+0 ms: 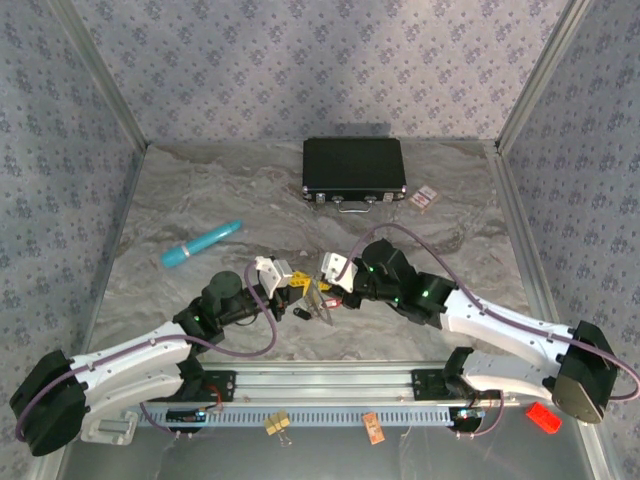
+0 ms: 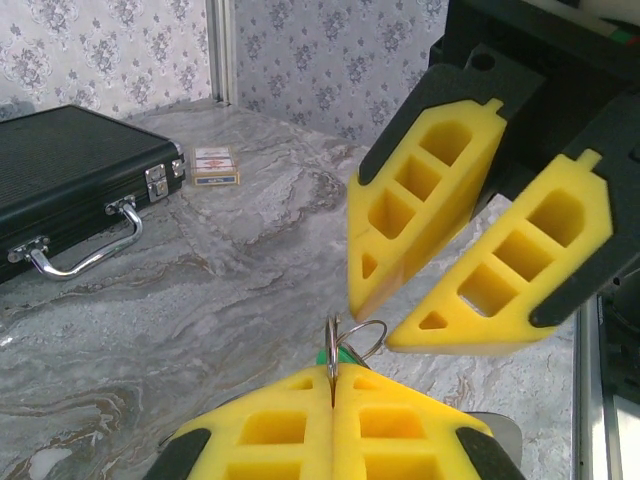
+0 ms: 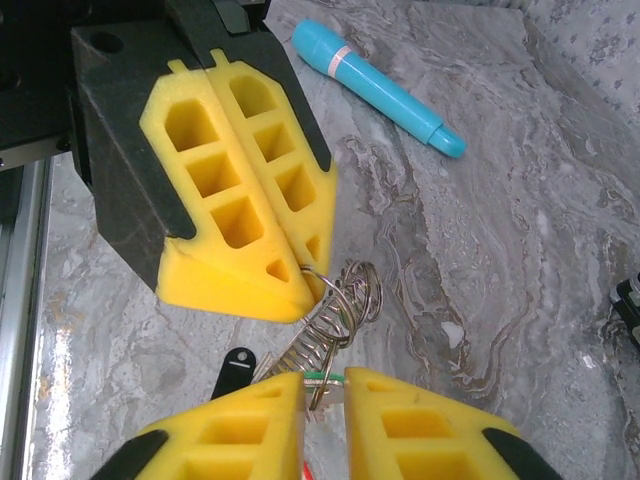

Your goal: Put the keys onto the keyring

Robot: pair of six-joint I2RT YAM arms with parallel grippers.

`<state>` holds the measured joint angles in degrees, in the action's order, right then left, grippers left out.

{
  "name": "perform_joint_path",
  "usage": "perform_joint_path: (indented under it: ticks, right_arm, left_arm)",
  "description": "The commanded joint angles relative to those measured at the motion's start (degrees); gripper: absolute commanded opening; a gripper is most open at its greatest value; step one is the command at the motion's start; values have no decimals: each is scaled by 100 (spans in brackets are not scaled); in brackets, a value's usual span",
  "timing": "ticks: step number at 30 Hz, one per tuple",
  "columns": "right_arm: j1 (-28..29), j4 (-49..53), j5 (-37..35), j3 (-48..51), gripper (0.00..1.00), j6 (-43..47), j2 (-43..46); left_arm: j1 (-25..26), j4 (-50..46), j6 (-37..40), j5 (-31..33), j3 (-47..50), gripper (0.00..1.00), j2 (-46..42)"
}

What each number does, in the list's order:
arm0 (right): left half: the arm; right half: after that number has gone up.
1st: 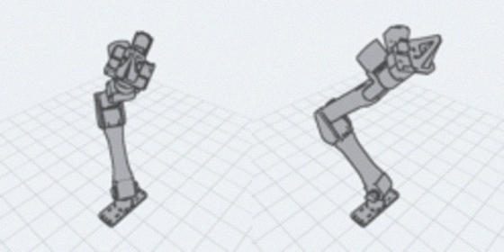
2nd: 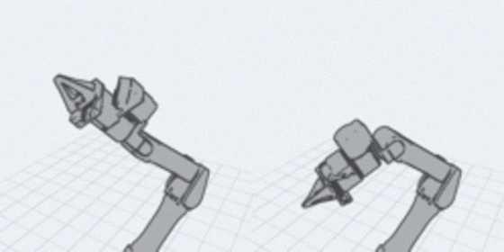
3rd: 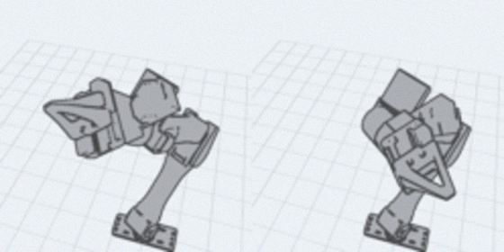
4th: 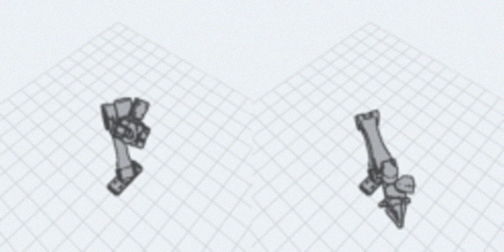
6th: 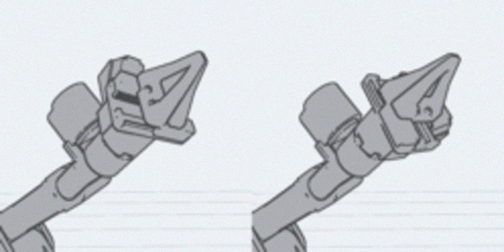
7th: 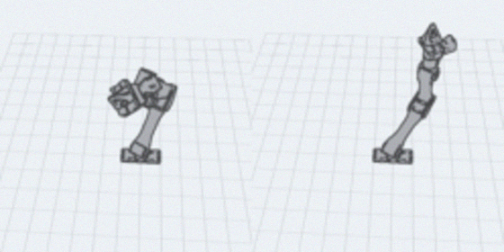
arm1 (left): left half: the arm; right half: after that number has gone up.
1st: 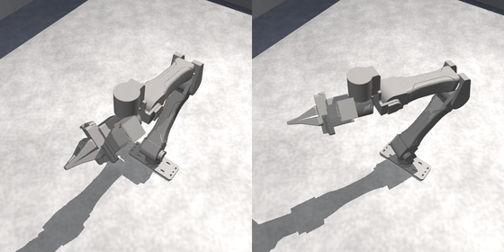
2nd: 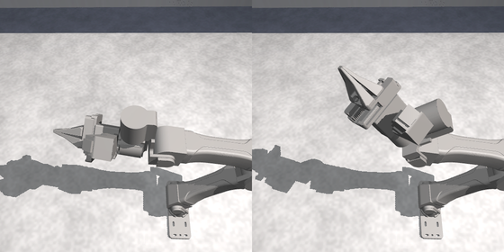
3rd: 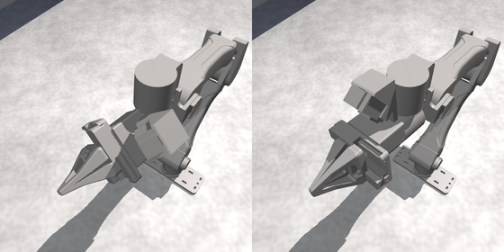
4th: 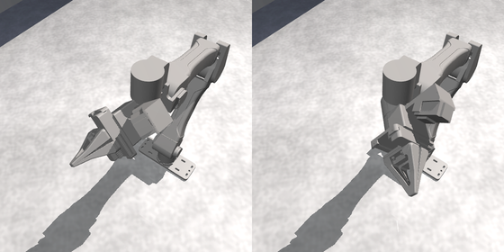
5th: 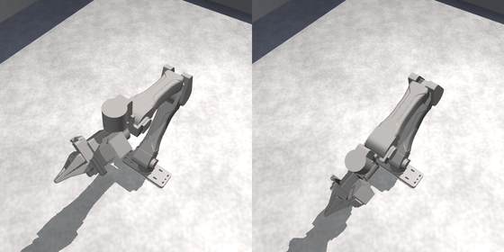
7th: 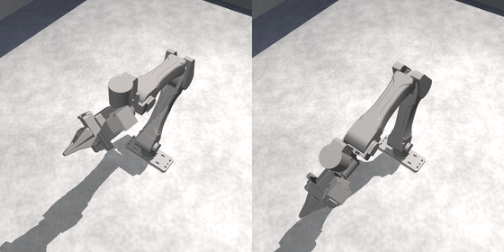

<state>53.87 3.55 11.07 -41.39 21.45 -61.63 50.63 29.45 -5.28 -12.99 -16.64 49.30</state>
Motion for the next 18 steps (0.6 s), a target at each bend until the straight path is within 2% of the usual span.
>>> perform_joint_path:
  ticks: [1, 7, 13, 18]
  right_arm:
    - [54, -66, -39, -63, 13, 43, -42]
    - [84, 65, 107, -125, 0, 124, -127]
    - [225, 236, 292, -243, 0, 252, -288]
    - [55, 212, 335, -105, 16, 198, 2]
  left_arm:
    - [-1, 360, -75, -50, 21, 0, -20]
    - [0, 386, -64, -60, 17, 0, -21]
    - [3, 471, -27, -111, 25, 0, -8]
    - [-5, 537, 126, -261, 60, 0, -29]
